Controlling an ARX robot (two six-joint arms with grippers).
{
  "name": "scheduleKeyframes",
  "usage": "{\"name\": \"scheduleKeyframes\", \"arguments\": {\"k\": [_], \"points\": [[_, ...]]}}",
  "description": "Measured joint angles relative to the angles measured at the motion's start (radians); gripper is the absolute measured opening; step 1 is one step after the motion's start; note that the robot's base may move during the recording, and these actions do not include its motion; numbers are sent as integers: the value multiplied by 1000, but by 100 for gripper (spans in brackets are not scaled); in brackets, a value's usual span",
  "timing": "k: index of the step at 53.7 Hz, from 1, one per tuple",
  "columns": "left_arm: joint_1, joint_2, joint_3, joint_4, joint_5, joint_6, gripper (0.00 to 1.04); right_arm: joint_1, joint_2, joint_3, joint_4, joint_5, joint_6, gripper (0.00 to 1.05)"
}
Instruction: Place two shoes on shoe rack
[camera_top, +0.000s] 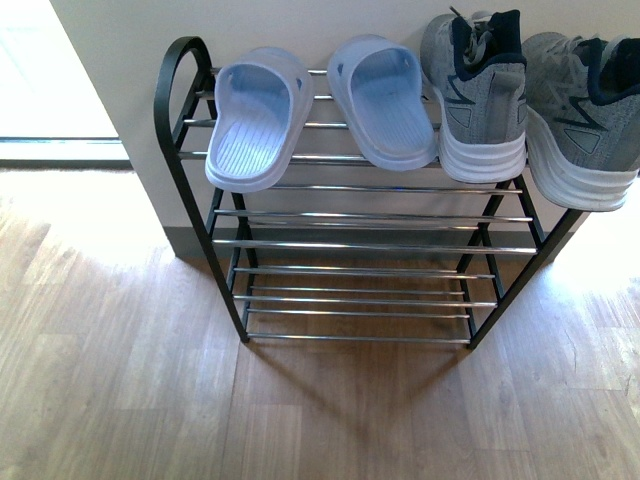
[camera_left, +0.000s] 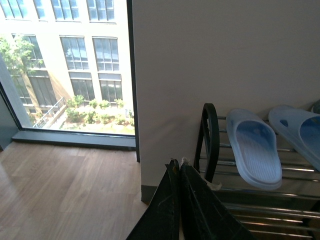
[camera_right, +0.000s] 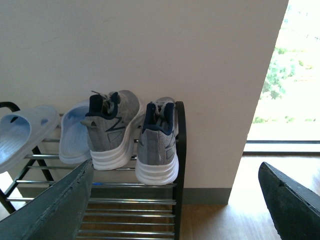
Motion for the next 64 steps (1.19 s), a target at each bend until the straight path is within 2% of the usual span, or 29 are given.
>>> {"name": "scheduleKeyframes", "arguments": {"k": [20,21,29,36,48,50,55,64], "points": [[0,-162,-17,-132,0,1,1,0,0,0,0,1,0,96],[0,-231,-17,-201,0,1,1,0,0,0,0,1,0,96],[0,-269,-17,-240,0,1,1,0,0,0,0,1,0,96],[0,-402,-17,-404,0,1,1,0,0,0,0,2,0,96],[0,-428,-17,-417,0,1,1,0,0,0,0,1,0,96],[0,-428,-17,-417,0,0,4,0,0,0,0,1,0,96],[0,-428,-17,-417,0,0,18,0,0,0,0,1,0,96],[0,-428,-17,-417,0,0,55,0,0,0,0,1,0,96]]}}
